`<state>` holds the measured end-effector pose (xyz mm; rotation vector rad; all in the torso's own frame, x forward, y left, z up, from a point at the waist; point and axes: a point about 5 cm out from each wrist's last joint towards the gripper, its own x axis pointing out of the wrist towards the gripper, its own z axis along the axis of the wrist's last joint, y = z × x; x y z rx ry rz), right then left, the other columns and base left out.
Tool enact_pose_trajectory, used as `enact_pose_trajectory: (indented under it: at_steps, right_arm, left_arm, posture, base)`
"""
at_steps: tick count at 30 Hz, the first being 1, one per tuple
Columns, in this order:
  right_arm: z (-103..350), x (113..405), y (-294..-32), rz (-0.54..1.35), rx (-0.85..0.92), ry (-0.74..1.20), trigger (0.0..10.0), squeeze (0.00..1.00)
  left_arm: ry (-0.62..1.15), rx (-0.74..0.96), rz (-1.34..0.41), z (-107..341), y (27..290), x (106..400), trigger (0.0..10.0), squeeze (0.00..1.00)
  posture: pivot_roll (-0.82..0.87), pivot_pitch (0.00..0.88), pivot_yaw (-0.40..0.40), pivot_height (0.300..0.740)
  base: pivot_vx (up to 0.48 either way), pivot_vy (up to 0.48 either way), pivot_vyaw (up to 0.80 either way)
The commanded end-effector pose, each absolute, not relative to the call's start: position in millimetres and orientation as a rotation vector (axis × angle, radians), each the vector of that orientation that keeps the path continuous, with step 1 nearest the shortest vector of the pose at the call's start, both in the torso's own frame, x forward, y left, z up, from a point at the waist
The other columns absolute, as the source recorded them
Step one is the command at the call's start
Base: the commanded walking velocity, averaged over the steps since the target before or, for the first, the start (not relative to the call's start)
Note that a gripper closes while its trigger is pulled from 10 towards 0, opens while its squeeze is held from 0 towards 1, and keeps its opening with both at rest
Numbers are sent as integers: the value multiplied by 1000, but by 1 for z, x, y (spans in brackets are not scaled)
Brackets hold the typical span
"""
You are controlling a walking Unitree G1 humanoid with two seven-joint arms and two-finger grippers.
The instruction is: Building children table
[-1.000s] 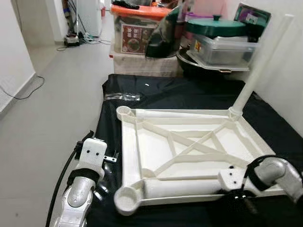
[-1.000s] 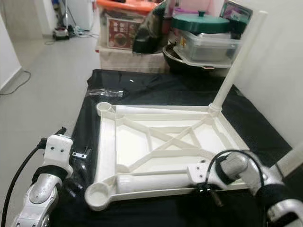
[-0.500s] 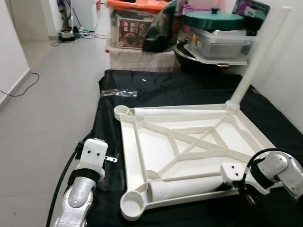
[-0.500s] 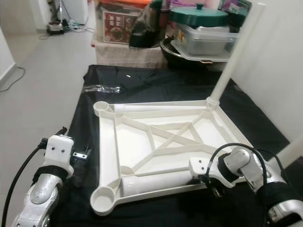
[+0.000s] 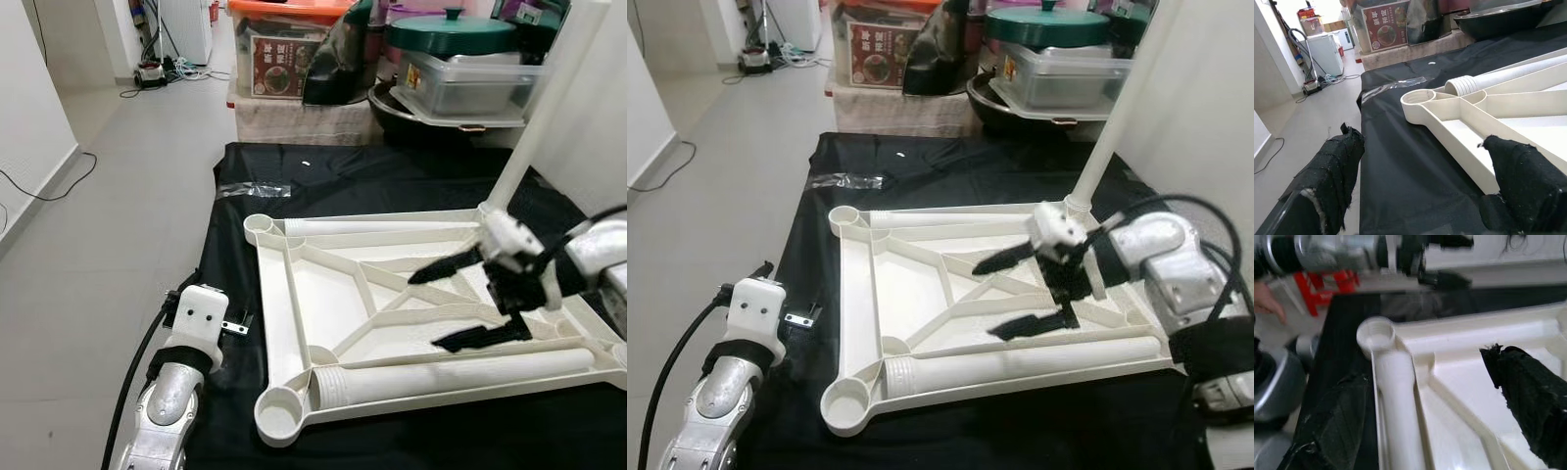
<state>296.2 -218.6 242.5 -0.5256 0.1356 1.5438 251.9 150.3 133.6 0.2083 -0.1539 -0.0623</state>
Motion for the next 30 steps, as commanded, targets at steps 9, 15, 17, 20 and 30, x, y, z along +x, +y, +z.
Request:
enact_pose_trajectory:
  at_steps: [9,15,17,20,30]
  right_arm:
    - [191,358,-149,713,-166,-10,10000,0]
    - [161,337,-98,680,21,56,10000,0]
    - [160,336,-96,671,30,56,10000,0]
    - [156,335,-90,644,56,69,10000,0]
    - [161,343,-88,491,34,52,10000,0]
  left_arm:
    - [-113,218,23,127,161,244,10000,0]
    - [-114,202,5,129,167,246,10000,0]
    - [-116,198,0,130,166,246,10000,0]
    - [-119,189,-8,130,161,248,10000,0]
    - [-130,191,-38,131,155,246,10000,0]
  posture:
    - [108,0,-109,740]
    - [95,0,-88,740]
    - [95,0,-88,740]
    - [92,0,-81,740]
    - [94,0,-82,740]
  base:
    - [0,0,0]
    - [0,46,0]
    - [0,274,0]
    - [0,480,0]
    - [0,480,0]
